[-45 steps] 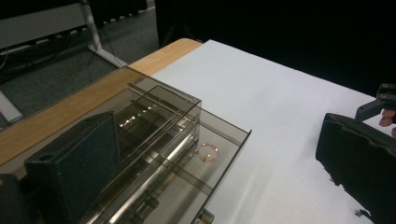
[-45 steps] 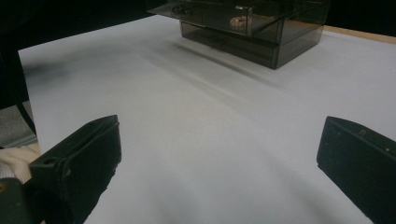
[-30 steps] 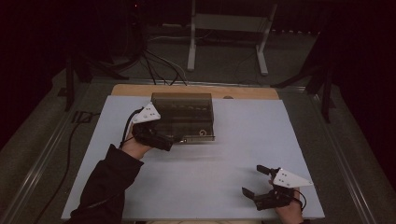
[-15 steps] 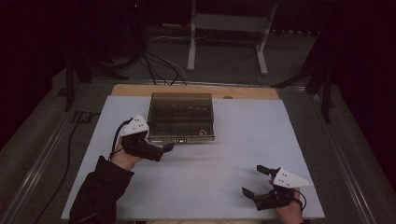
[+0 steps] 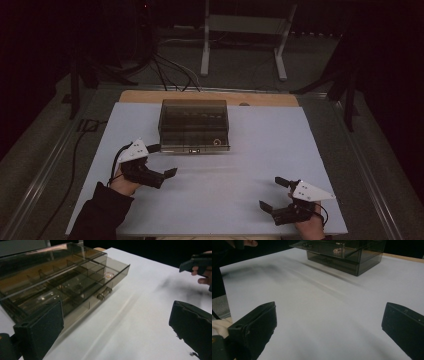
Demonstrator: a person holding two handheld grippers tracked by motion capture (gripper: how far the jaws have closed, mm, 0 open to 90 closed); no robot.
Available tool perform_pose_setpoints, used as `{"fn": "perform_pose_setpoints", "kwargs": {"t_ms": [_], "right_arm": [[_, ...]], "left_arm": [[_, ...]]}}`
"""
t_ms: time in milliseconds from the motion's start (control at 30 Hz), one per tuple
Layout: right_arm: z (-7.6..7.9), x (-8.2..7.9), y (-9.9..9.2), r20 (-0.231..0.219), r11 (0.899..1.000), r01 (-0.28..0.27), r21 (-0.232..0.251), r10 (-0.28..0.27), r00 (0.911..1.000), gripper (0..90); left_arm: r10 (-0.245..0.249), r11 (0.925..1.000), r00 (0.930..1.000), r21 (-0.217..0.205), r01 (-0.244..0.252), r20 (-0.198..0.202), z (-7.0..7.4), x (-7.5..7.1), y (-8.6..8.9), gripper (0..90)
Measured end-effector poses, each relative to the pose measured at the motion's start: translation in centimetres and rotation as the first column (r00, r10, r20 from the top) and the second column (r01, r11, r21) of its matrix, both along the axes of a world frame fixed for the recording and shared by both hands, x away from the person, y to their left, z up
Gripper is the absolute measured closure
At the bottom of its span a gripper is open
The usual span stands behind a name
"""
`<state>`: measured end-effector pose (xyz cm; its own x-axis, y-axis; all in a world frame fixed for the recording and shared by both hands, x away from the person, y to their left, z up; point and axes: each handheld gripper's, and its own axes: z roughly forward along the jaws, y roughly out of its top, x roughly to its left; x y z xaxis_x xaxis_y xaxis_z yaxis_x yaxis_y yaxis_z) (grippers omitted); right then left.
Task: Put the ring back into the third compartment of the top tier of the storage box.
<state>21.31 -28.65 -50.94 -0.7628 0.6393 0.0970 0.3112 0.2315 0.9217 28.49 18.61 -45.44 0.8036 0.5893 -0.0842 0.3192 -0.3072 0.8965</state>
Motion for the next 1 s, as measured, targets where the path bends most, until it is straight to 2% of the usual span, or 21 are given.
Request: {"fn": "perform_pose_setpoints", "kwargs": {"t_ms": [300,533,633,767,1000], "right_arm": [[0.0,0.0,0.0,0.0,1.0,0.0,0.0,0.0,1.0,0.0],[0.0,0.0,0.0,0.0,1.0,0.0,0.0,0.0,1.0,0.0],[0.0,0.0,0.0,0.0,1.0,0.0,0.0,0.0,1.0,0.0],[0.0,0.0,0.0,0.001,1.0,0.001,0.001,-0.001,1.0,0.0],[0.0,0.0,0.0,-0.002,1.0,0.001,-0.002,-0.001,1.0,0.0]], "left_arm": [[0.031,0.9995,0.9992,-0.001,-0.031,-0.025,-2.1,-1.2,1.6,0.8],[0.038,0.9985,0.9978,0.04,-0.036,-0.054,-3.8,-2.2,2.4,0.7],[0.049,0.9981,0.9966,0.041,-0.046,-0.066,-4.4,-2.6,2.9,0.7],[0.037,0.9991,0.9967,0.025,-0.035,-0.072,-5.0,-3.1,3.5,0.8],[0.054,0.9976,0.9948,0.047,-0.05,-0.086,-6.1,-4.3,4.4,0.8]]}}
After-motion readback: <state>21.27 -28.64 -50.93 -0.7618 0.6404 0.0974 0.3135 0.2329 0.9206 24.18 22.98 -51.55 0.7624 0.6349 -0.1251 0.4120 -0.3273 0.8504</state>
